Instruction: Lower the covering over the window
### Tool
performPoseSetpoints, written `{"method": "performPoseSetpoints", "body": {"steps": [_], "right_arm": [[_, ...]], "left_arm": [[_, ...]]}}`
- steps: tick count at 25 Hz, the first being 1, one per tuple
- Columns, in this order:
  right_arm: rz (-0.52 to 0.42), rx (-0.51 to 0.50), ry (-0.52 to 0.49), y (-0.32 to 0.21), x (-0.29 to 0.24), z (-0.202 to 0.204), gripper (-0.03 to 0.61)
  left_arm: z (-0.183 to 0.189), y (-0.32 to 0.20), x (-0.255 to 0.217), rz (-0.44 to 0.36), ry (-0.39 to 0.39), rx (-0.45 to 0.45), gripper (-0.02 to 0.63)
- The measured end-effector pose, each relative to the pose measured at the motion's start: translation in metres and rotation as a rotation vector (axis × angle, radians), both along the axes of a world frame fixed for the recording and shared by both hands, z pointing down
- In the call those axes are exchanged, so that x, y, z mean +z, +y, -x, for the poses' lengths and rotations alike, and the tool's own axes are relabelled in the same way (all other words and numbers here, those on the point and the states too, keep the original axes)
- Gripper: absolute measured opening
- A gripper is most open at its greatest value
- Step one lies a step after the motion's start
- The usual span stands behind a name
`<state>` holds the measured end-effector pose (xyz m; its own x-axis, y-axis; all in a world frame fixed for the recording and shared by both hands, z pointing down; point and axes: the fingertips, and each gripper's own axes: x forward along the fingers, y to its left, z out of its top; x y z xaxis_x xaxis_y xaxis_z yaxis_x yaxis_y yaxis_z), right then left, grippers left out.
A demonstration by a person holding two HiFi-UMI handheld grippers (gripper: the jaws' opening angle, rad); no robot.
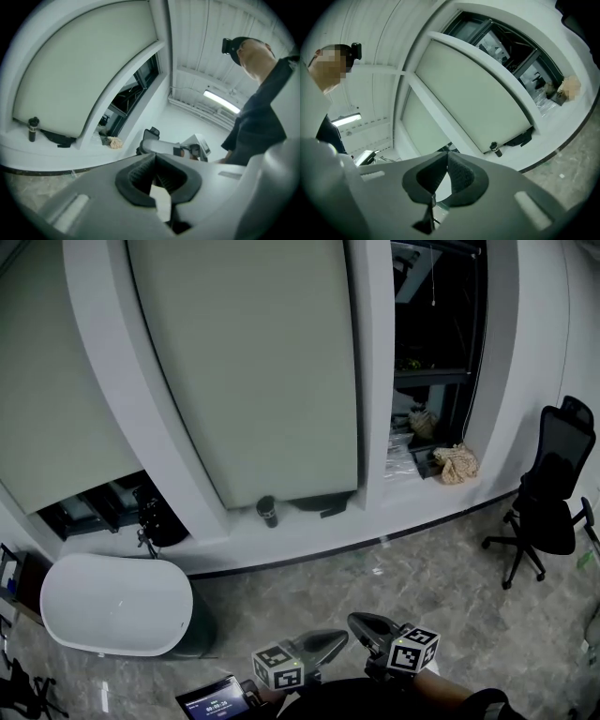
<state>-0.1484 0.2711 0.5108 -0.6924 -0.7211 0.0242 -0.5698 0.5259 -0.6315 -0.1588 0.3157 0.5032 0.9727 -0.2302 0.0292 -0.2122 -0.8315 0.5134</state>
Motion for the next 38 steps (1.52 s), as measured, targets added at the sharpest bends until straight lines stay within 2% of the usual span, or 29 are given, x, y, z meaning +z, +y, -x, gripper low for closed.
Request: {"method": "performPoseSetpoints", "body": {"steps": [4, 6, 11, 15, 23, 29, 38], "right_arm": [[-0.034, -0.014, 0.012, 0.007, -0.013, -0.015, 0.008], [-0.039, -0.024, 0.024, 0.012, -0.015, -0.024, 0.008], [-0.043, -0.033, 0.019, 0.019, -0.015, -0.048, 0.008], [-0.042, -0.068, 0.02, 0.027, -0.016, -0.054, 0.008], [-0.036, -0.091, -0.004, 0.026, -0.012, -0.062, 0.008], [-0.05, -0.123, 0.018, 0.026, -0.013, -0.052, 0.008], [-0.042, -0.116, 0.029, 0.021, -0.008, -0.054, 0.008]], "left_arm": [[-0.013, -0.013, -0.003, -0.021, -0.032, -0.113, 0.0], [-0.024, -0.013, -0.003, -0.017, -0.038, -0.142, 0.0], [-0.05, -0.001, -0.001, 0.0, -0.04, -0.135, 0.0], [-0.06, 0.004, -0.004, -0.008, -0.05, -0.165, 0.0], [-0.066, 0.003, 0.0, -0.006, -0.066, -0.195, 0.0], [-0.062, 0.002, 0.003, 0.005, -0.073, -0.208, 0.0], [-0.06, -0.004, 0.008, 0.014, -0.062, -0.22, 0.0]]}}
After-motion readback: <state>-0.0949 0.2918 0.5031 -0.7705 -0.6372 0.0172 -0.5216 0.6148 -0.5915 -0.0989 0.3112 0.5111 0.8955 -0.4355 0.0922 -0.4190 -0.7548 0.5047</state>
